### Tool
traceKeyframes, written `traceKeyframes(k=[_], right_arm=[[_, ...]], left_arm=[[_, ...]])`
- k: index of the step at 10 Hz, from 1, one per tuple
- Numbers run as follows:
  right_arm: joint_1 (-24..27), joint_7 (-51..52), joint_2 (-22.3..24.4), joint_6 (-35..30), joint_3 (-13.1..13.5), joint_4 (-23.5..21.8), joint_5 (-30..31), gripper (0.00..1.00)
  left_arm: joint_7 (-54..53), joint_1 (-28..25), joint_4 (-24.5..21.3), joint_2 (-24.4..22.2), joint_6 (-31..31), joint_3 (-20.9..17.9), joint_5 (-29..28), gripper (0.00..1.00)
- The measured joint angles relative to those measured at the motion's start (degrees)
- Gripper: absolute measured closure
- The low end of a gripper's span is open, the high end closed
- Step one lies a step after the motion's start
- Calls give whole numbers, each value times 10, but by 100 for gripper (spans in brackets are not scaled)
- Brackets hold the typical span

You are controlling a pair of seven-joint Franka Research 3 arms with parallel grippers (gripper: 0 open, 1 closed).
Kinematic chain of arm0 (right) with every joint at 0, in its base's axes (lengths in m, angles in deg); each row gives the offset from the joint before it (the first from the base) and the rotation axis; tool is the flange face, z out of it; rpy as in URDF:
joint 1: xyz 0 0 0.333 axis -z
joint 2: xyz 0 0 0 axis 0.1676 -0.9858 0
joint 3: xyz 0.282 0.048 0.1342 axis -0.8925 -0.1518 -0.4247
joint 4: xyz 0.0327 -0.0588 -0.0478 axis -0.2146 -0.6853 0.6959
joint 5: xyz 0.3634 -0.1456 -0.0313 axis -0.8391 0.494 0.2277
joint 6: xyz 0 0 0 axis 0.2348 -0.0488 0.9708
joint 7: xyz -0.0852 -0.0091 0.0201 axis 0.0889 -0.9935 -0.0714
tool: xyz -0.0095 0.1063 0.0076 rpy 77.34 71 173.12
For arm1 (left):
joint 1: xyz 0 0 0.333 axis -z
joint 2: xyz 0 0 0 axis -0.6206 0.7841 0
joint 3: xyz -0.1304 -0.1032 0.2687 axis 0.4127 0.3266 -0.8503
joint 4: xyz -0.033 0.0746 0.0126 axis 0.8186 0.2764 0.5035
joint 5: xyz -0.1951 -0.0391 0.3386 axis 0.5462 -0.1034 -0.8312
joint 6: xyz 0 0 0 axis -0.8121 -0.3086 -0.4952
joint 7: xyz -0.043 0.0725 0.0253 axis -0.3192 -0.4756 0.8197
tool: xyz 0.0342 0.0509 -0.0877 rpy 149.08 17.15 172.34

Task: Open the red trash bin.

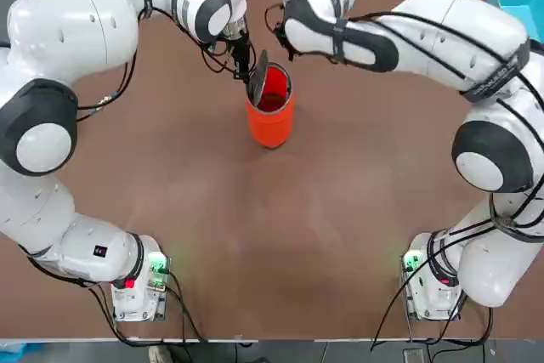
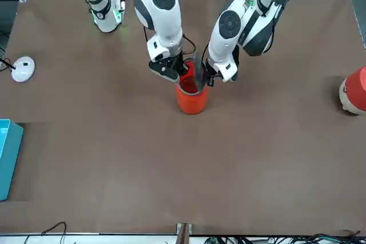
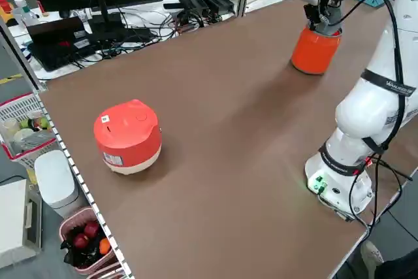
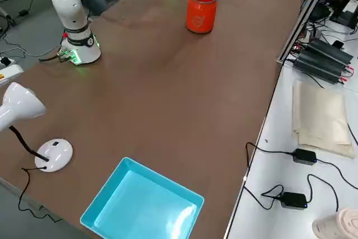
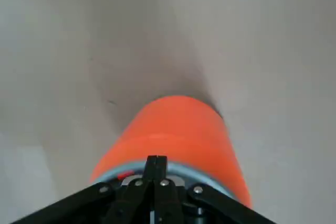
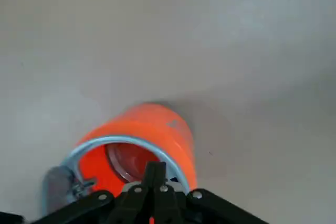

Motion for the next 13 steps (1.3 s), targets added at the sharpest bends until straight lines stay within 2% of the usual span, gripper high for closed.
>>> traceKeyframes(k=[1,3,6,8,9,10,12,13], right_arm=[[15,10,12,-16,1,8,1,98],[68,56,32,-92,3,46,-1,96],[161,149,46,-174,4,110,-6,57],[200,208,66,-199,5,119,1,28],[221,246,77,-211,5,120,5,12],[247,292,87,-224,6,121,9,0],[308,409,111,-268,7,122,20,0],[344,481,125,-289,8,122,21,0]], left_arm=[[0,0,0,0,0,0,0,99],[0,-3,3,-8,7,0,0,99],[-17,-24,37,-45,81,-1,0,99],[-108,-73,73,-61,133,-1,0,97],[-189,-103,86,-72,155,-2,0,93],[-277,-129,93,-82,173,-3,0,84],[-388,-165,108,-96,204,-4,-5,58],[-427,-182,116,-100,222,-4,-21,42]])
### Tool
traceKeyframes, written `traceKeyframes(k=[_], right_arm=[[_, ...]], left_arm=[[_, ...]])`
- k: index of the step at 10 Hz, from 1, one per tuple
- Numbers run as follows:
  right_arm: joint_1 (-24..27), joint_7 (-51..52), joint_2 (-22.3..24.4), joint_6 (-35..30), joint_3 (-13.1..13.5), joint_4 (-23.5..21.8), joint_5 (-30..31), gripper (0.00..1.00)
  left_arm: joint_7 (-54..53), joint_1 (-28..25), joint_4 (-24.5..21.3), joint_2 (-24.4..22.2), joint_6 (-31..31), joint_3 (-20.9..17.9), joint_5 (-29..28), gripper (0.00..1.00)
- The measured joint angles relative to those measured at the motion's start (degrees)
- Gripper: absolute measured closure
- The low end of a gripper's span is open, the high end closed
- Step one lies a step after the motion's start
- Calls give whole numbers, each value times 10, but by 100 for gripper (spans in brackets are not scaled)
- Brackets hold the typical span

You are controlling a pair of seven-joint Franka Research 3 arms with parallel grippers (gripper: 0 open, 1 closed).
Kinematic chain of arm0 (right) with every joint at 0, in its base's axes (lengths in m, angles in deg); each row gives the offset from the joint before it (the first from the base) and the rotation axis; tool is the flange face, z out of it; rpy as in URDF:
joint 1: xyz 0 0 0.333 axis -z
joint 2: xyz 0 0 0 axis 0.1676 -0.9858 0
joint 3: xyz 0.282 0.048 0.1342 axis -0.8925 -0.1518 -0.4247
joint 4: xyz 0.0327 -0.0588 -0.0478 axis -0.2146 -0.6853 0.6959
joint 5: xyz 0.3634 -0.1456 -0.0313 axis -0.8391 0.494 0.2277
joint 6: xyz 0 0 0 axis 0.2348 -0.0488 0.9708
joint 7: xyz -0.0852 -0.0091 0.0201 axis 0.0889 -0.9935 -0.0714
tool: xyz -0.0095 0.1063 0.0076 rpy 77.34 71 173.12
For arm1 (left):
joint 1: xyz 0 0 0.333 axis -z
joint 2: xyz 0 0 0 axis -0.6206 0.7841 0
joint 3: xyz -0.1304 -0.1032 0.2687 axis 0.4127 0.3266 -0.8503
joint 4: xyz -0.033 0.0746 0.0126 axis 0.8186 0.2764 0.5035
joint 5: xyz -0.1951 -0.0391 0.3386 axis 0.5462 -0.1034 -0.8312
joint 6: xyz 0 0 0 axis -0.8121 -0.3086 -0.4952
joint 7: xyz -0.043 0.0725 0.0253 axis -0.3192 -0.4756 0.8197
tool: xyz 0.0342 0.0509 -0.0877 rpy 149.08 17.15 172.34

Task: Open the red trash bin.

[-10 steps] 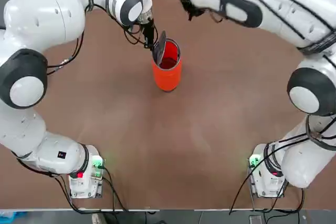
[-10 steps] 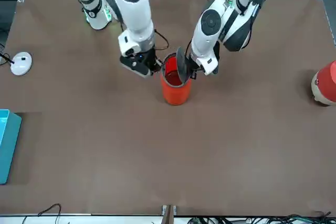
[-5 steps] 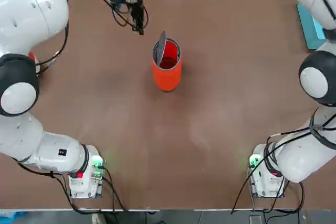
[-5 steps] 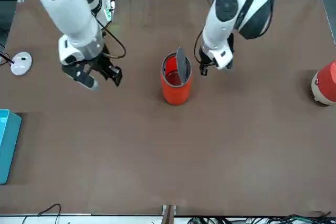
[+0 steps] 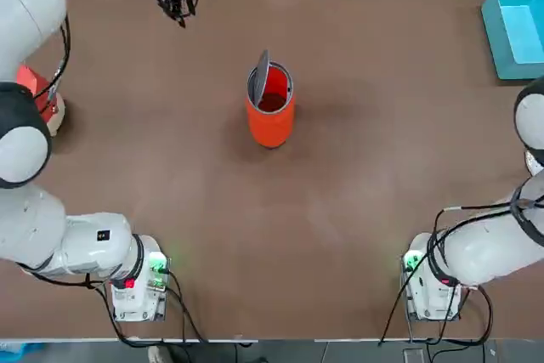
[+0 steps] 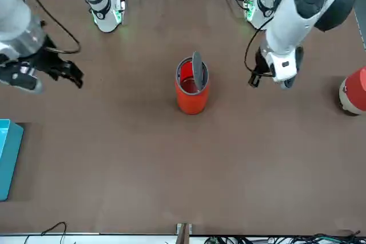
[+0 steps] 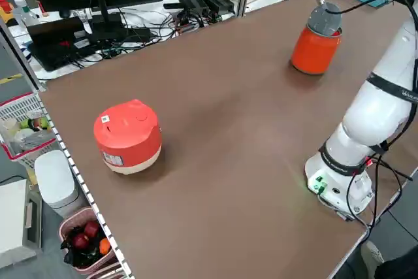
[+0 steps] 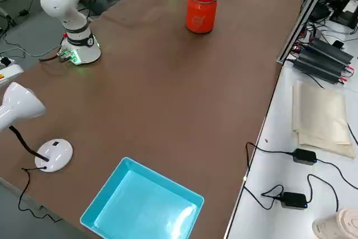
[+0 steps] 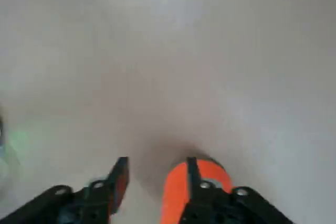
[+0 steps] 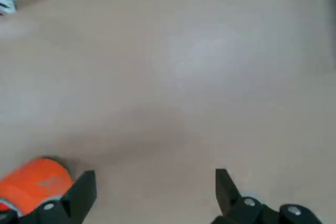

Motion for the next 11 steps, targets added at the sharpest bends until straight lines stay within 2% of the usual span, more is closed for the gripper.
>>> traceKeyframes(k=[2,3,6,8,11], right_arm=[[70,118,22,-15,1,0,0,0],[96,159,31,-16,1,-3,1,0],[139,231,57,4,1,-43,1,0],[141,235,68,27,-1,-74,1,0],[141,235,72,31,-6,-80,1,0]], left_arm=[[-126,-47,34,-9,50,-1,-23,12],[-213,-72,58,-16,82,-11,-23,1],[-488,-57,141,-25,161,-112,-23,0],[-652,-46,159,-25,176,-127,-19,0],[-730,-25,161,-25,176,-171,20,0]])
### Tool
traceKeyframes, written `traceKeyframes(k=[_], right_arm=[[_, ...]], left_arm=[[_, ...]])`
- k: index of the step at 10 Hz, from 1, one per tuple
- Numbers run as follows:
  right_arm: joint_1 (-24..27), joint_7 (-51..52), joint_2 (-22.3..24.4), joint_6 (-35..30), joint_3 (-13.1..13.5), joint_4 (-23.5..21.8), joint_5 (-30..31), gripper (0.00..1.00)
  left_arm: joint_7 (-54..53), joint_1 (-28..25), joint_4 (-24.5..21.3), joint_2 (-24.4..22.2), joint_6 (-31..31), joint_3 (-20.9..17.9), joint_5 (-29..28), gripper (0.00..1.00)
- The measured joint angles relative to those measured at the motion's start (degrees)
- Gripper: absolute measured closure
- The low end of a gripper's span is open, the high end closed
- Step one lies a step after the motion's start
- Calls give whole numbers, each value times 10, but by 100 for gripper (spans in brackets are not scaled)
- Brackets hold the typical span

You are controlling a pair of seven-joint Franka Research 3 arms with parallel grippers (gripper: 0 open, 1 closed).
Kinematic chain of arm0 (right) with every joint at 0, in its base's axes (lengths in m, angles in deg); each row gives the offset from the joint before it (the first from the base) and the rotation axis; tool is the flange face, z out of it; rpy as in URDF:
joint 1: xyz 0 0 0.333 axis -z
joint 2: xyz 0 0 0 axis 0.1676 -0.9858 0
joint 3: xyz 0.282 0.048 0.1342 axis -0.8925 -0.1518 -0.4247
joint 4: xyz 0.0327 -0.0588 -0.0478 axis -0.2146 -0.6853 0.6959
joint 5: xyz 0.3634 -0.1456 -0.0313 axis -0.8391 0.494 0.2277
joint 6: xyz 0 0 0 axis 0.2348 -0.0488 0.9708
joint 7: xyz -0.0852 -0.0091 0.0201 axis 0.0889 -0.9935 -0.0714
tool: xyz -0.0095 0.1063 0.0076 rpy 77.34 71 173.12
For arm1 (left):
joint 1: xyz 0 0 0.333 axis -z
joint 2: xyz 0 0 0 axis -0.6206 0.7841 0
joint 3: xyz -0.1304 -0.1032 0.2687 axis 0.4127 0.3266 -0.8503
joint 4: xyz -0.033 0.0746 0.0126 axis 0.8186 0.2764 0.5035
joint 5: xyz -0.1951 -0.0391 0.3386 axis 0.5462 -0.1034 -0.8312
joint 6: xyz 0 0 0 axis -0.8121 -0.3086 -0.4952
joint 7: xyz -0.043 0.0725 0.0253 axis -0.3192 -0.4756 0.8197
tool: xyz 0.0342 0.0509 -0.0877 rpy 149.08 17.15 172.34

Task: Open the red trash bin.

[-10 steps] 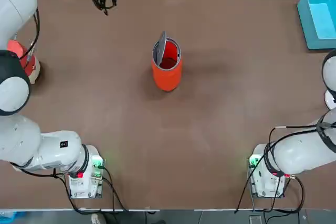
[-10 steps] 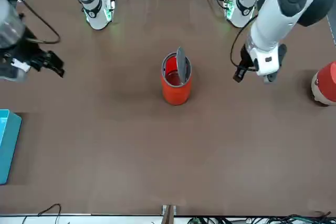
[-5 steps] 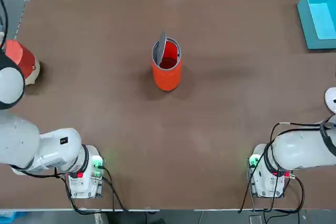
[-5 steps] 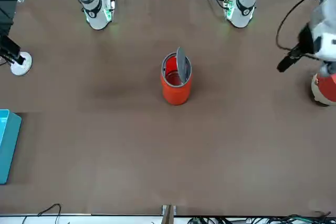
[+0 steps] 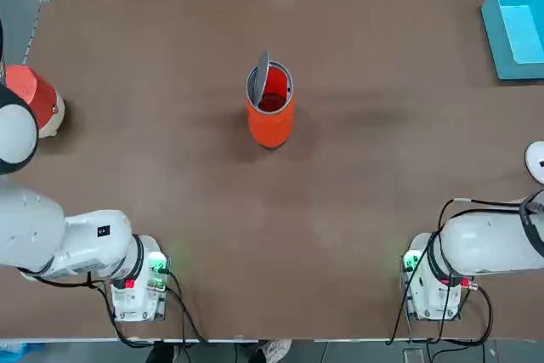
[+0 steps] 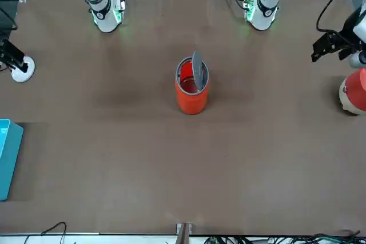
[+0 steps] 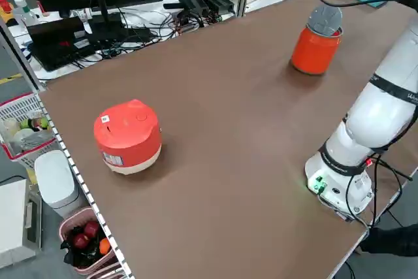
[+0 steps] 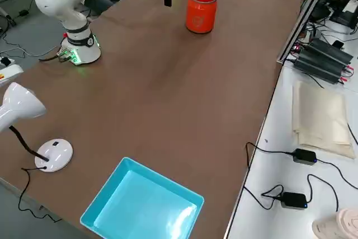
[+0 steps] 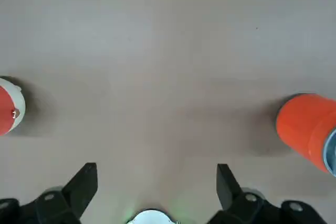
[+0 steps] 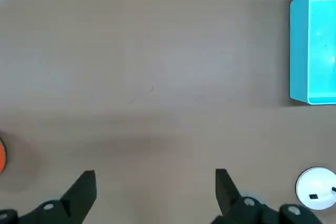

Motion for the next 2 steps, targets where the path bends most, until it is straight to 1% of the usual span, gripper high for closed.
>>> traceKeyframes(k=[1,2], right_arm=[[0,0,1,0,-2,-1,0,0],[0,0,1,2,-3,-2,0,0]], left_arm=[[-2,14,5,0,0,-17,1,0],[-2,19,9,0,0,-23,1,0]])
